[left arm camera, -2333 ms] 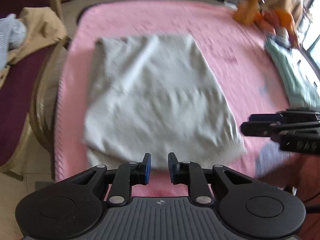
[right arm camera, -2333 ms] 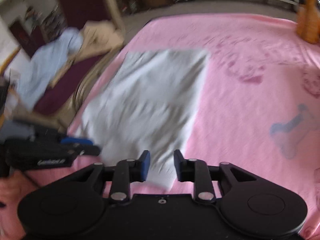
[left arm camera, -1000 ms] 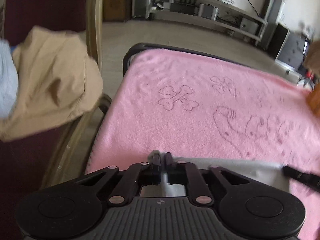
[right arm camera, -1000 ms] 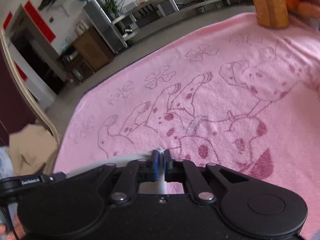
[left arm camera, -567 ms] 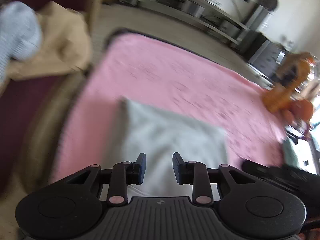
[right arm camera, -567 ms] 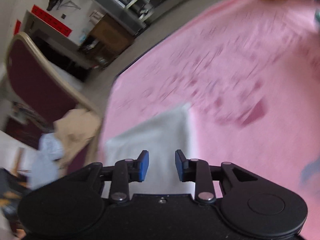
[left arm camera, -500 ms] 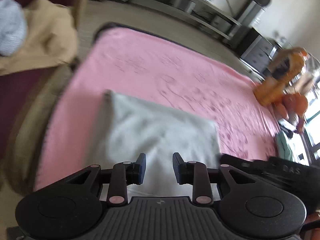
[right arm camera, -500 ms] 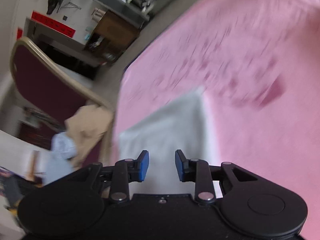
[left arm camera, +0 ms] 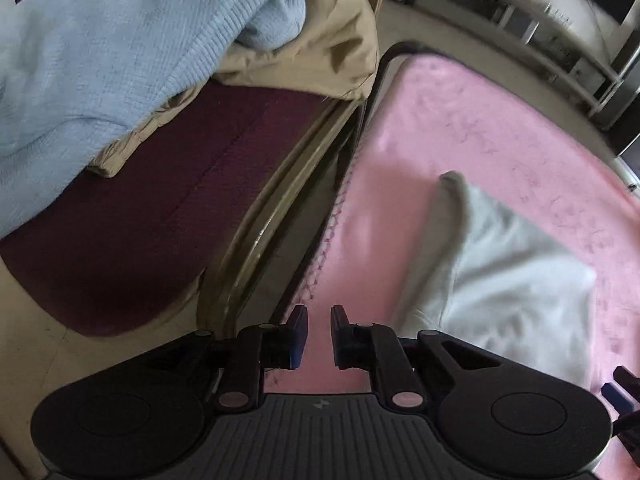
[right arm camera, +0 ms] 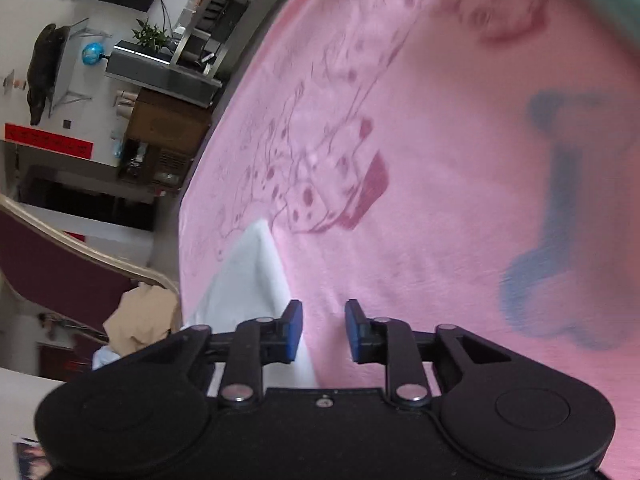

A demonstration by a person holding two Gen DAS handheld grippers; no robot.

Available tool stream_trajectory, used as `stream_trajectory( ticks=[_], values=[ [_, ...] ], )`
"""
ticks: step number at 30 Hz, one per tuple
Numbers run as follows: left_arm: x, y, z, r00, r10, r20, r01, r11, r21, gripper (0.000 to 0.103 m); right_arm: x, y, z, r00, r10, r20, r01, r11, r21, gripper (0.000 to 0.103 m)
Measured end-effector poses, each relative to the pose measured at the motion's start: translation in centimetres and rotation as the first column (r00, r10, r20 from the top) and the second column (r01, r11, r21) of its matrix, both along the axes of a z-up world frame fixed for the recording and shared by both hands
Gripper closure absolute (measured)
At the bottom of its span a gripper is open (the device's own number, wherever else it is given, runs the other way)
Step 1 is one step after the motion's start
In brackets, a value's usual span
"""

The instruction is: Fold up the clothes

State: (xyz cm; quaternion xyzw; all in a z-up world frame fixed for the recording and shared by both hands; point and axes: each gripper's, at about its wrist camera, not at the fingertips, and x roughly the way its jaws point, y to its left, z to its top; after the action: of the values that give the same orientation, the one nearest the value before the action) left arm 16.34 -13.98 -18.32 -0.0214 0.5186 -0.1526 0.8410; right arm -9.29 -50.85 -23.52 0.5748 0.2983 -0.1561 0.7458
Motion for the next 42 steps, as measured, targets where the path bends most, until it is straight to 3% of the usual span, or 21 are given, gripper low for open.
stream_trajectory(
  ticks=[4, 7, 10, 13, 15, 18, 19, 21, 24, 28, 31, 32, 36, 38, 40, 42],
  values=[
    [-2.1, -1.2, 1.2, 0.993, -0.118, 0.018, 0.119, 0.980, -0.159, 0.088, 1.5, 2.6, 0.9, 0.993, 0.109, 0.034, -0.109, 0.994, -0.008, 0.075],
    [-2.4, -3.0, 0.8, 0.979, -0.201, 0.031, 0.203, 0.961, -0.189, 0.086, 2.6, 4.6, 1.6, 0.980, 0.190, 0.058, -0.190, 0.982, -0.016, 0.075],
    [-1.9, -4.1, -0.7, 0.974, -0.225, -0.008, 0.221, 0.966, -0.136, 0.086, 5.1, 7.5, 0.6, 0.957, 0.287, 0.048, -0.287, 0.958, -0.013, 0.074],
    [-1.8, -3.8, -1.5, 0.973, -0.222, -0.058, 0.218, 0.974, -0.067, 0.079, 5.1, 7.3, -0.4, 0.960, 0.270, 0.075, -0.272, 0.962, 0.020, 0.078],
    [-2.2, -2.7, -1.4, 0.976, -0.199, -0.082, 0.197, 0.980, -0.039, 0.080, 4.1, 6.2, -0.5, 0.970, 0.239, 0.044, -0.241, 0.968, 0.065, 0.085],
    [-3.2, -0.4, -1.1, 0.986, -0.127, -0.104, 0.127, 0.992, -0.009, 0.081, 2.2, 4.4, 0.3, 0.972, 0.235, -0.019, -0.234, 0.972, 0.031, 0.086],
    [-3.9, 0.1, -0.8, 0.991, -0.108, -0.081, 0.111, 0.993, 0.030, 0.081, 1.4, 4.1, 0.9, 0.972, 0.232, -0.045, -0.232, 0.973, 0.005, 0.086],
    [-5.3, 0.9, -0.1, 0.996, -0.080, -0.034, 0.083, 0.992, 0.095, 0.082, -0.1, 4.1, 2.0, 0.967, 0.227, -0.113, -0.235, 0.970, -0.066, 0.074],
    [-7.0, 1.7, 1.1, 0.991, -0.132, -0.008, 0.132, 0.991, 0.011, 0.082, -2.1, 4.8, 3.5, 0.956, 0.224, -0.187, -0.253, 0.957, -0.144, 0.072],
    [-9.2, 1.2, 1.6, 0.975, -0.220, 0.041, 0.222, 0.973, -0.056, 0.079, -2.8, 6.4, 4.8, 0.956, 0.260, -0.138, -0.279, 0.950, -0.140, 0.072],
    [-9.4, -0.5, 1.7, 0.966, -0.245, 0.086, 0.251, 0.966, -0.065, 0.080, -2.1, 8.0, 4.8, 0.956, 0.281, -0.081, -0.291, 0.946, -0.142, 0.072],
    [-9.1, -1.2, 1.4, 0.964, -0.248, 0.090, 0.255, 0.964, -0.077, 0.082, -2.0, 8.5, 4.5, 0.956, 0.287, -0.059, -0.293, 0.946, -0.141, 0.076],
    [-7.9, -2.6, 0.1, 0.958, -0.286, 0.018, 0.285, 0.949, -0.131, 0.087, -0.2, 10.1, 2.4, 0.952, 0.305, 0.025, -0.303, 0.951, -0.055, 0.079],
    [-7.9, -2.8, -0.4, 0.949, -0.313, -0.042, 0.303, 0.940, -0.158, 0.087, 0.4, 10.6, 1.1, 0.952, 0.306, -0.004, -0.306, 0.951, -0.038, 0.079],
    [-8.0, -3.5, -1.4, 0.940, -0.330, -0.090, 0.322, 0.942, -0.092, 0.085, 0.2, 10.6, 0.4, 0.950, 0.311, -0.005, -0.311, 0.949, -0.047, 0.089],
    [-8.4, -3.5, -1.4, 0.943, -0.324, -0.079, 0.322, 0.946, -0.032, 0.085, -0.4, 10.1, 0.3, 0.952, 0.307, -0.019, -0.308, 0.951, -0.037, 0.093]
  ],
)
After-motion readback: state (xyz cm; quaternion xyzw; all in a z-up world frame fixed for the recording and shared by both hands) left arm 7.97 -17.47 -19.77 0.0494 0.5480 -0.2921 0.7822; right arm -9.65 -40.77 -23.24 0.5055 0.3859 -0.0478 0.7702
